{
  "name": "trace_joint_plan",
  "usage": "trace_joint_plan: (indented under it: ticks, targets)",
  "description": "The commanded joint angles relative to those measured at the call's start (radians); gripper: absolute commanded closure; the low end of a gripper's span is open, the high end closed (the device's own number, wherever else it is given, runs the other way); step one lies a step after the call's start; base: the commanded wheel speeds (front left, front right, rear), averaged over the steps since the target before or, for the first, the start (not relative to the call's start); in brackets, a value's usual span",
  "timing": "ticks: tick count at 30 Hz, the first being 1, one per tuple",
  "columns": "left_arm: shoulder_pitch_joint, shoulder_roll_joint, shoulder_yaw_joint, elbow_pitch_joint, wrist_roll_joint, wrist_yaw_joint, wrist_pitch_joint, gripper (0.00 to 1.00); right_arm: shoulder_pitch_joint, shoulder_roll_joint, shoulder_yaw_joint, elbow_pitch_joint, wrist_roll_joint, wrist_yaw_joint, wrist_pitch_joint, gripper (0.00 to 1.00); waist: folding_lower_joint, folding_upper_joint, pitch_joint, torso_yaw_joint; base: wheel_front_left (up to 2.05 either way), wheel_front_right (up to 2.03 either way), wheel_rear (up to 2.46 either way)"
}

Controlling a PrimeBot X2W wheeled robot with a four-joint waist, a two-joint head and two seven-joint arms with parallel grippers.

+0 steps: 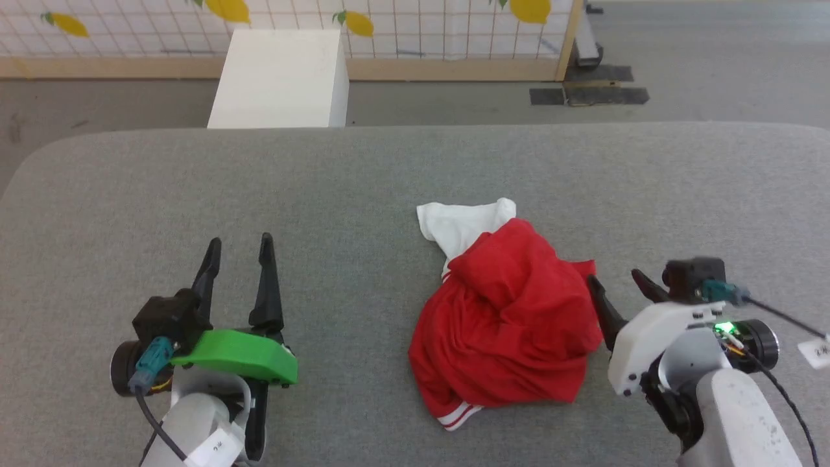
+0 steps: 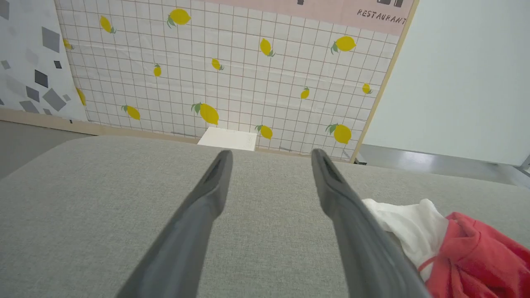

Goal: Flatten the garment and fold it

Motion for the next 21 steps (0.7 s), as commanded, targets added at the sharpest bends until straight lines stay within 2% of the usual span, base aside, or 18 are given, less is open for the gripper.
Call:
trace_joint_plan:
  ticks: [1, 4, 10, 11, 12, 13, 14, 21]
  targets:
    - [0.02, -0.017, 0.019, -0.017, 0.022, -0.007, -0.004, 0.0, -0.034, -0.001, -0.005, 0.02, -0.007, -0.002, 0.051, 0.0, 0.0, 0.0, 0.046, 0.037, 0.0, 0.0, 0.0]
    - [0.037, -0.052, 0.063, -0.038, 0.054, -0.024, -0.004, 0.0, -0.087, -0.001, -0.013, 0.071, -0.025, -0.002, 0.183, 0.0, 0.0, 0.0, 0.075, 0.057, 0.0, 0.0, 0.0]
    - [0.047, -0.107, 0.127, -0.04, 0.099, -0.064, -0.004, 0.0, -0.141, -0.001, 0.007, 0.127, -0.057, -0.002, 0.363, 0.0, 0.0, 0.0, 0.105, 0.08, 0.0, 0.0, 0.0]
    - [0.048, -0.112, 0.135, -0.038, 0.103, -0.069, -0.004, 0.0, -0.142, -0.001, 0.003, 0.136, -0.059, -0.002, 0.391, 0.11, 0.0, 0.0, 0.106, 0.081, 0.0, 0.0, 0.0]
    - [0.049, -0.118, 0.143, -0.034, 0.108, -0.076, -0.004, 0.0, -0.142, -0.001, 0.001, 0.145, -0.055, -0.002, 0.421, 0.59, 0.0, 0.0, 0.105, 0.082, 0.0, 0.0, 0.0]
    - [0.05, -0.122, 0.15, -0.031, 0.112, -0.082, -0.004, 0.0, -0.142, -0.001, 0.004, 0.145, -0.046, -0.002, 0.433, 0.85, 0.0, 0.0, 0.103, 0.083, 0.0, 0.0, 0.0]
    - [0.052, -0.126, 0.157, -0.026, 0.118, -0.089, -0.004, 0.0, -0.141, -0.001, 0.003, 0.14, -0.032, -0.002, 0.432, 1.0, 0.0, 0.0, 0.098, 0.082, 0.0, 0.0, 0.0]
    - [0.072, -0.144, 0.191, 0.004, 0.144, -0.117, -0.004, 0.0, -0.091, -0.001, -0.016, 0.006, 0.105, -0.002, 0.242, 1.0, 0.0, 0.0, 0.03, 0.059, 0.0, 0.0, 0.0]
